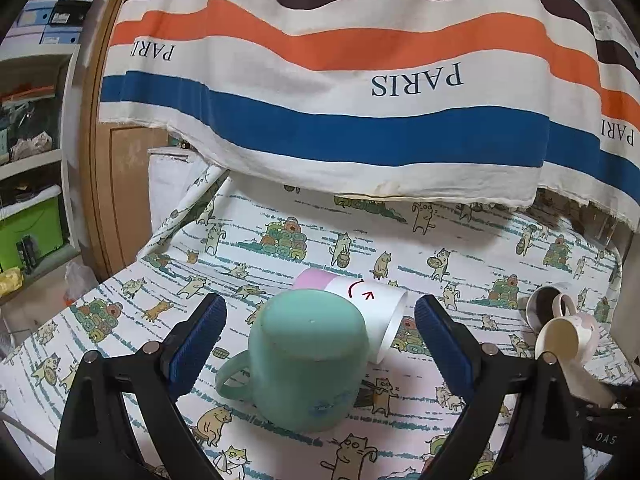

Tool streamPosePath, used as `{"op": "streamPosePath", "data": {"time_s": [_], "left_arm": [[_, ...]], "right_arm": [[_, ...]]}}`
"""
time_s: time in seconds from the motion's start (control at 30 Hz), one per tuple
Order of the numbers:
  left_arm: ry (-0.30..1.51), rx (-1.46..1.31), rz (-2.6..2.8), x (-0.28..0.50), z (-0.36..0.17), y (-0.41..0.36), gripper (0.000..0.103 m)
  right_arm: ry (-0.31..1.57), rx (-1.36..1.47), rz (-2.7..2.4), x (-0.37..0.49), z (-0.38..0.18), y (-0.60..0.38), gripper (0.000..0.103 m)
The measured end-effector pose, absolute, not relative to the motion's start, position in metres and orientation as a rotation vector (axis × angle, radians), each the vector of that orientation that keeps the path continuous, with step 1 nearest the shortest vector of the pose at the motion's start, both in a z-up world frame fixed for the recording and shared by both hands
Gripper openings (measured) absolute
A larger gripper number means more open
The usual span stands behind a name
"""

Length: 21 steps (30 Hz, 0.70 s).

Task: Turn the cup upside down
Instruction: 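Rotate the held beige cup with the right gripper, opening facing down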

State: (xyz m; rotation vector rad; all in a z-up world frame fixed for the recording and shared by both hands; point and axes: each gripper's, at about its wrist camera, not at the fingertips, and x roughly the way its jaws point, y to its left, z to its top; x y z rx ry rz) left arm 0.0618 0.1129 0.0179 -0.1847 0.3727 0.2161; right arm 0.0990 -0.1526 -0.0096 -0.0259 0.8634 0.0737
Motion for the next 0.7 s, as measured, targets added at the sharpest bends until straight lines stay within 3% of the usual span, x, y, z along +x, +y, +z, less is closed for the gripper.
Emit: {"op": "streamPosePath", "data": {"time_s": [0.27,0.33,0.7], "left_arm": [[0.369,-0.134,0.19,0.061,0.018,0.102,0.094],[0.371,-0.129,0.176,0.06,0.017,0.1,0.094],[0.263,-0.117,0.145,0.02,0.049,0.081,0.096]], "right_arm": [[0.844,-0.006,0.144,0.092,-0.008,-0.156,0.069],[0.812,0.012,0.165,0.088,0.001,-0.161,0.077],[0.484,0.043,0.267,0.045,0.06,-0.237,0.086]]}}
